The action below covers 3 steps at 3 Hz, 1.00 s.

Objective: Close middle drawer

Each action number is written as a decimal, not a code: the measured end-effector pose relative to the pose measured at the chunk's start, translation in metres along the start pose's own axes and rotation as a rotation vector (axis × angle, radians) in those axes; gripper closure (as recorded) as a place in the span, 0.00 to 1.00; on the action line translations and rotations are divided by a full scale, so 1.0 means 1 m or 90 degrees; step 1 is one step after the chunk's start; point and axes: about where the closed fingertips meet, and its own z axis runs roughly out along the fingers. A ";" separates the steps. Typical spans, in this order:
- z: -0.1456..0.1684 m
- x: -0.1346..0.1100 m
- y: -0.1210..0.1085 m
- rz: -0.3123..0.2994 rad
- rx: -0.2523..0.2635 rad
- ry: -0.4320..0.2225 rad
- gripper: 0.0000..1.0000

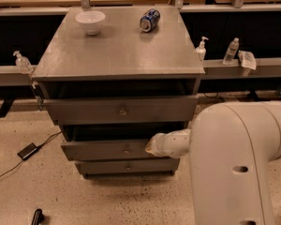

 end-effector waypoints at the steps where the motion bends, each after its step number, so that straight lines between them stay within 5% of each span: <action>1: 0.004 0.003 -0.014 0.007 0.018 -0.013 1.00; 3: 0.008 0.007 -0.028 0.012 0.032 -0.034 1.00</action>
Offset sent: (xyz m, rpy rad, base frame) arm 0.0687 -0.0366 0.0091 0.1039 -0.1127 -0.0545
